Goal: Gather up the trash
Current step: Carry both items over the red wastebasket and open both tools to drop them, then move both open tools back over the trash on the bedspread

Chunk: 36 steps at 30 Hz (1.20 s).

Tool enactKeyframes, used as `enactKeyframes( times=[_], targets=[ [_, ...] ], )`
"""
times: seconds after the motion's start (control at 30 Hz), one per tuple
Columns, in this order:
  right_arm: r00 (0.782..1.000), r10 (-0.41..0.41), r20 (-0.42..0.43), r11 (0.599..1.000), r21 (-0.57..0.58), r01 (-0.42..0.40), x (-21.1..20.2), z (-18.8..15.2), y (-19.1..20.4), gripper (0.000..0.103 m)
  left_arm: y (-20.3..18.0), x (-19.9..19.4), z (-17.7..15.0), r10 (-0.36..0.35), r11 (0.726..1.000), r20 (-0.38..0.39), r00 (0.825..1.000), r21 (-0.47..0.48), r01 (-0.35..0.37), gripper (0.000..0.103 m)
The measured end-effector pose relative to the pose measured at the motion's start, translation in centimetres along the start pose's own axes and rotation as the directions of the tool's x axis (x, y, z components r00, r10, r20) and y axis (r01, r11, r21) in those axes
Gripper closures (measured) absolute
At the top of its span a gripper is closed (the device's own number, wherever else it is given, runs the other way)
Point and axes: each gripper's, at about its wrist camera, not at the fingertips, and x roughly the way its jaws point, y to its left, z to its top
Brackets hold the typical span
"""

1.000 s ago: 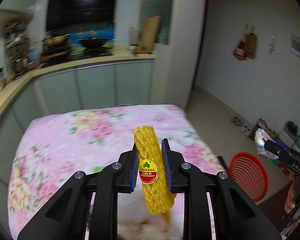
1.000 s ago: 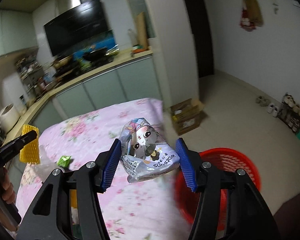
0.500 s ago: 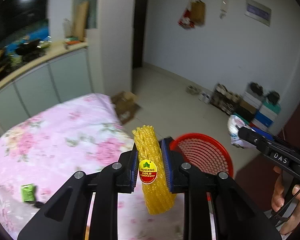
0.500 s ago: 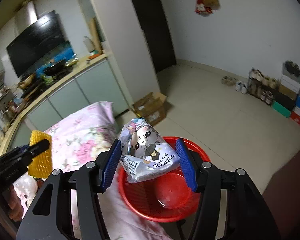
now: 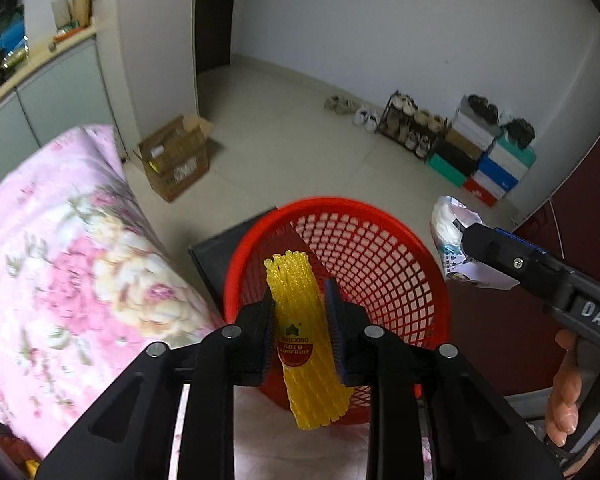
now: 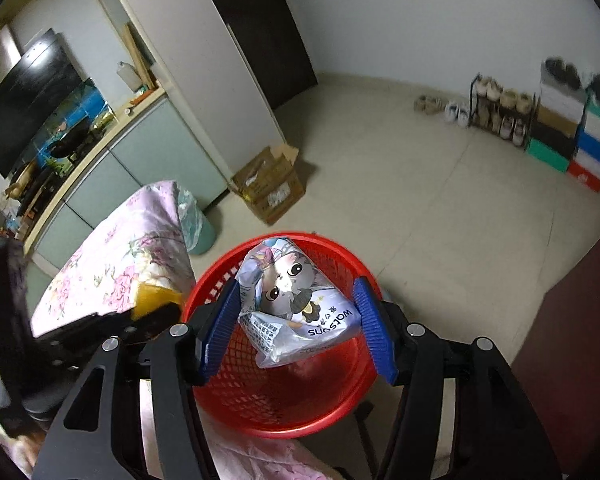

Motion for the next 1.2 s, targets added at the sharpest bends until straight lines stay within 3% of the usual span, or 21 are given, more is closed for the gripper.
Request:
enactKeyframes(
  times=[0.07,0.23,0.43,0.67,0.93,1.2],
  targets=[
    [1.000,0.009,-0.025,1.000,0.019,-0.009,0.7,0.0,-0.2,0.039,0.1,0.9,-0.3,-0.010,1.000,-0.020,1.000,-0.004,0.010,0.070],
    [0.998,0.045,-0.049,0.997,0.063,-0.042,1.3,0.1,-0.6,0.029,0.2,1.5,-0.7,-0.006,1.000,-0.026,1.000,-0.001,0.006,0.043],
    [0.998,0.060,-0.035,0.996,0.075,-0.057,0.6,0.1,-0.7,0.025,0.9,0.0,-0.9,0.016,1.000,0.013,1.000,-0.023,-0.016,0.027],
    [0.999,0.038,0.023,0.999,0.009,-0.038,-1.3,-0.2,1.1,0.025,1.9,-4.2,-1.5,0.073,0.997,0.099,0.992,-0.043,-0.069,0.021],
    [0.989,0.000,0.145,0.993,-0.113,0.017,-4.0,-1.3,4.7,0.025,4.1,-9.5,-3.7,0.182,0.982,0.195,0.964,-0.082,-0.169,0.018],
    [0.986,0.070,0.153,0.976,-0.216,-0.036,-4.7,-2.8,9.0,0.025,7.1,-13.3,-6.6,0.274,0.958,0.220,0.936,-0.148,-0.245,0.018]
  ],
)
